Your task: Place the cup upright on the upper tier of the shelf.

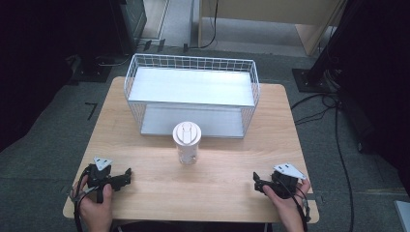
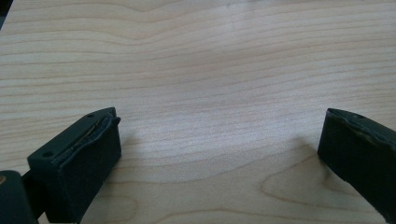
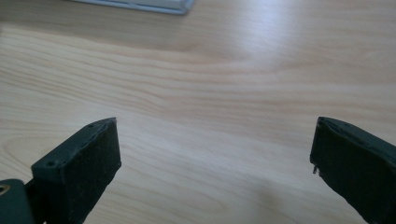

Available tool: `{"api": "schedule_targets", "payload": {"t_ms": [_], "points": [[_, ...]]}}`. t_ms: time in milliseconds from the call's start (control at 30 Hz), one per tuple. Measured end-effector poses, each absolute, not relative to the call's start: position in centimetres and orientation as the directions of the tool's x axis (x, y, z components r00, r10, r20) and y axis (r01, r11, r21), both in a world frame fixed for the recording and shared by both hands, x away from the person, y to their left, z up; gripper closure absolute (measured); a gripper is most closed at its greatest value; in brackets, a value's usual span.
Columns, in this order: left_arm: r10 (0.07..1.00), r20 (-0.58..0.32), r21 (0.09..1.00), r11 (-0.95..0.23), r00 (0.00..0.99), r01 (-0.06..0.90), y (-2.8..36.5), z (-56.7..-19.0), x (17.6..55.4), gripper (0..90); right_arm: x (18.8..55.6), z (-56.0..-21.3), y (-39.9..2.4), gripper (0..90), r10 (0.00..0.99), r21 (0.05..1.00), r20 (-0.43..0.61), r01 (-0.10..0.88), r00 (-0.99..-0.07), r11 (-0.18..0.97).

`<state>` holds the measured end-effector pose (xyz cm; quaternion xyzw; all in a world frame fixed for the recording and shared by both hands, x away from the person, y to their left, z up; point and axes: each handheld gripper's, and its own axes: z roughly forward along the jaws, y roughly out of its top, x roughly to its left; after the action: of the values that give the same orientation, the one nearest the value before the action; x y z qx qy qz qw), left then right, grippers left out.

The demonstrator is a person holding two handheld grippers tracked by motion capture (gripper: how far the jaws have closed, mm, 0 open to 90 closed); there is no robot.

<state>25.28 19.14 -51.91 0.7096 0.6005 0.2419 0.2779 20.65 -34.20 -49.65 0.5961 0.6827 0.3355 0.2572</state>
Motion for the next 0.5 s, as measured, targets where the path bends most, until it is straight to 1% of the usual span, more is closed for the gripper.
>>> {"api": "schedule_targets", "payload": {"t_ms": [133, 167, 200, 233, 267, 300, 367, 500], "points": [[0.987, 0.010, 0.685, -0.124, 0.162, 0.718, 19.1, -51.9, 25.3, 0.0, 21.4, -48.9, -31.9, 1.9, 0.977, 0.782, 0.054, 0.617, -0.206, 0.087], [0.987, 0.010, 0.685, -0.124, 0.162, 0.718, 19.1, -51.9, 25.3, 0.0, 21.4, -48.9, -31.9, 1.9, 0.977, 0.782, 0.054, 0.617, -0.206, 0.087], [0.987, 0.010, 0.685, -0.124, 0.162, 0.718, 19.1, -51.9, 25.3, 0.0, 21.8, -48.7, -30.8, 1.9, 0.972, 0.786, 0.058, 0.611, -0.228, 0.096], [0.987, 0.010, 0.685, -0.124, 0.162, 0.718, 19.1, -51.9, 25.3, 0.0, 21.8, -48.7, -30.8, 1.9, 0.972, 0.786, 0.058, 0.611, -0.228, 0.096], [0.987, 0.010, 0.685, -0.125, 0.162, 0.718, 19.1, -51.9, 25.3, 0.0, 22.2, -48.5, -29.6, 1.9, 0.965, 0.790, 0.059, 0.603, -0.255, 0.111], [0.987, 0.010, 0.685, -0.125, 0.162, 0.718, 19.1, -51.9, 25.3, 0.0, 22.2, -48.5, -29.6, 1.9, 0.965, 0.790, 0.059, 0.603, -0.255, 0.111], [0.987, 0.010, 0.685, -0.125, 0.162, 0.718, 19.1, -51.9, 25.3, 0.0, 22.7, -48.3, -28.1, 2.6, 0.957, 0.798, 0.063, 0.591, -0.283, 0.122], [0.987, 0.010, 0.685, -0.124, 0.161, 0.718, 19.1, -51.9, 25.3, 0.0, 23.1, -48.3, -26.4, 4.1, 0.949, 0.805, 0.065, 0.578, -0.309, 0.133]]}}
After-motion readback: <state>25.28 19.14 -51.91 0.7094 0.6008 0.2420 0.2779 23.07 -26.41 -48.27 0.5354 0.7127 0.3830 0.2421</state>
